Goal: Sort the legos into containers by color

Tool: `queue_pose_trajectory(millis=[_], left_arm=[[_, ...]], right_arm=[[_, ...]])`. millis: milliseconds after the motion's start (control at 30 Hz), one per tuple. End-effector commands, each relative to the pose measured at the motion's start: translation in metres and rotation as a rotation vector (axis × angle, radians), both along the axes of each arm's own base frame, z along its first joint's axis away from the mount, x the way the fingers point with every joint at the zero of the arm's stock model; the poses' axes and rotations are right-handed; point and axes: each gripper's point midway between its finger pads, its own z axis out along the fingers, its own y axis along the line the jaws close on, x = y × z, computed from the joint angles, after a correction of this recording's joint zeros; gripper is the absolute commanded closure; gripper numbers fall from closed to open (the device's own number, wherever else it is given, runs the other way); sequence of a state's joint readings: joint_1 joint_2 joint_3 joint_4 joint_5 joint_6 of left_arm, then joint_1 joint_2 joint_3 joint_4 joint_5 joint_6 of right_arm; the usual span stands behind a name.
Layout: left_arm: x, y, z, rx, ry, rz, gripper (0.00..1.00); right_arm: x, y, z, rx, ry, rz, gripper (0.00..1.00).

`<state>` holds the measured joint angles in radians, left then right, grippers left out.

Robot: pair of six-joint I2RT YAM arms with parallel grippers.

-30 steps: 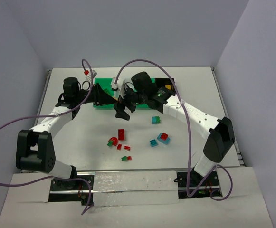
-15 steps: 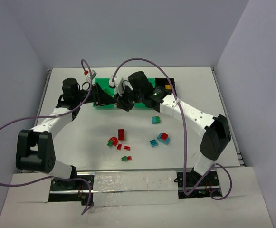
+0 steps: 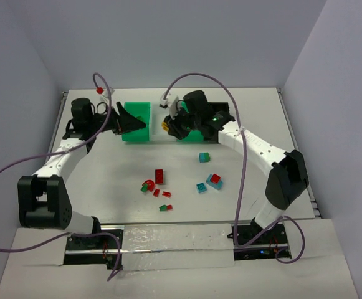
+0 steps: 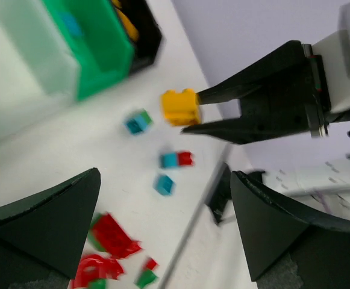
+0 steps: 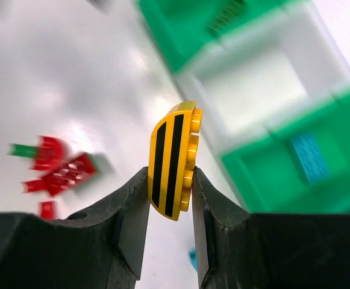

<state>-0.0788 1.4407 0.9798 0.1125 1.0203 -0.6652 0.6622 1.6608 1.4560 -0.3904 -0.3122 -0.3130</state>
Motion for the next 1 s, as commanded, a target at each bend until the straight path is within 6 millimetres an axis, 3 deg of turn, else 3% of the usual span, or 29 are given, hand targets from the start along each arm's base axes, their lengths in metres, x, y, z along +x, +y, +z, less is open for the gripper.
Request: queue_pose_trajectory(millis=[0, 133, 267, 333, 500, 700, 733, 767, 833, 867, 967], left_arm=[[0.028, 0.049, 0.04, 0.242, -0.286, 0.197, 0.01], [0.029, 0.069, 0.031, 0.375, -0.351, 0.29, 0.01], [0.029, 0.078, 0.015, 0.425, -0.341, 0.329, 0.01], [0.029, 0.08, 0.012, 0.443, -0.343, 0.34, 0.01], [0.031, 0.083, 0.007, 0.487, -0.35, 0.351, 0.01], [0.031, 0.082, 0.007, 0.489, -0.353, 0.348, 0.01], [0.031, 0.082, 0.008, 0.486, -0.354, 0.348, 0.01], [0.031, 0.082, 0.008, 0.486, -0.354, 0.348, 0.01], [0.031, 0.082, 0.008, 0.486, -0.355, 0.347, 0.01], [0.031, 0.082, 0.007, 0.487, -0.355, 0.346, 0.01], [0.031, 0.081, 0.007, 0.488, -0.358, 0.343, 0.01]], right_arm=[[0.042, -0.084, 0.011, 0.024, -0.01, -0.256, 1.0], [0.082, -0.158, -0.011, -0.012, 0.041, -0.504, 1.0], [0.109, -0.199, -0.027, -0.02, 0.104, -0.685, 1.0], [0.12, -0.21, -0.037, -0.027, 0.129, -0.731, 1.0], [0.136, -0.212, -0.052, -0.038, 0.161, -0.756, 1.0], [0.157, -0.215, -0.062, -0.057, 0.161, -0.783, 0.88], [0.159, -0.216, -0.067, -0.065, 0.173, -0.787, 0.83], [0.16, -0.215, -0.067, -0.066, 0.178, -0.784, 0.7], [0.16, -0.213, -0.065, -0.059, 0.183, -0.776, 0.54], [0.158, -0.21, -0.063, -0.051, 0.188, -0.766, 0.39], [0.149, -0.204, -0.047, -0.018, 0.186, -0.731, 0.27]])
